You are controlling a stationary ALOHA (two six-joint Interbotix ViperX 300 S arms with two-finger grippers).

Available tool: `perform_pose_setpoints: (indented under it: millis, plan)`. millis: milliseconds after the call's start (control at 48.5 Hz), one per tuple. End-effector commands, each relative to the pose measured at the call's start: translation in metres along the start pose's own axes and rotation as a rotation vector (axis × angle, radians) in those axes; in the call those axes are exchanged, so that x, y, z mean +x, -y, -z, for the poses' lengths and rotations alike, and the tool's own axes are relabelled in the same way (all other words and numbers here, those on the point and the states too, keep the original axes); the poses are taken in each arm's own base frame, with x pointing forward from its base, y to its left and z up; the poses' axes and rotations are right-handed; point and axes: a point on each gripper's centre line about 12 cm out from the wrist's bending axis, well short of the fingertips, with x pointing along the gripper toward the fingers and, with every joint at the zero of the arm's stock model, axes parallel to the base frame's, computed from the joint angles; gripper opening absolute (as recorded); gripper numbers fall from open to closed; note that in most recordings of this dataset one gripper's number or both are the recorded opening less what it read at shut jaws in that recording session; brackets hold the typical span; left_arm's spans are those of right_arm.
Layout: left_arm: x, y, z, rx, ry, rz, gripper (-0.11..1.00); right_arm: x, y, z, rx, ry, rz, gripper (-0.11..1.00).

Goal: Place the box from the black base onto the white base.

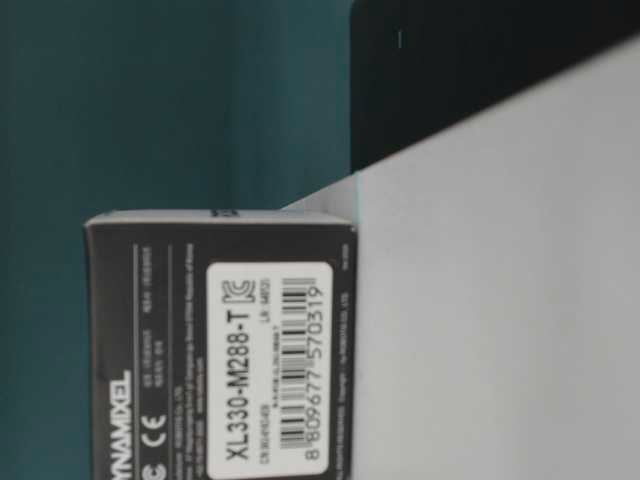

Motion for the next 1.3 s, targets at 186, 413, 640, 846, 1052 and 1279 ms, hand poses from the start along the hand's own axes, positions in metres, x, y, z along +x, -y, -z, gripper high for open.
perform_pose_setpoints:
  millis: [186, 413, 640, 846, 1052, 1279]
  plan:
    - [-0.007, 0.005, -0.023, 0.052, 0.131, 0.023, -0.05, -0.003, 0.002, -0.001, 0.001, 0.022, 0.006, 0.99]
    - [-0.016, 0.006, -0.032, 0.096, 0.211, 0.032, -0.05, -0.003, 0.002, -0.001, -0.002, 0.023, 0.006, 0.99]
    - [-0.018, 0.007, -0.033, 0.098, 0.219, 0.033, -0.05, -0.004, 0.002, 0.000, -0.001, 0.028, 0.005, 0.99]
    - [-0.018, 0.006, -0.031, 0.088, 0.214, 0.033, -0.05, -0.005, 0.003, 0.003, -0.001, 0.029, 0.005, 0.99]
    - [-0.018, 0.005, -0.031, 0.087, 0.215, 0.027, -0.05, -0.008, 0.004, 0.003, 0.001, 0.043, -0.001, 0.99]
    - [-0.022, 0.005, -0.034, 0.100, 0.232, 0.022, -0.05, -0.008, 0.004, 0.006, 0.016, 0.039, -0.006, 0.99]
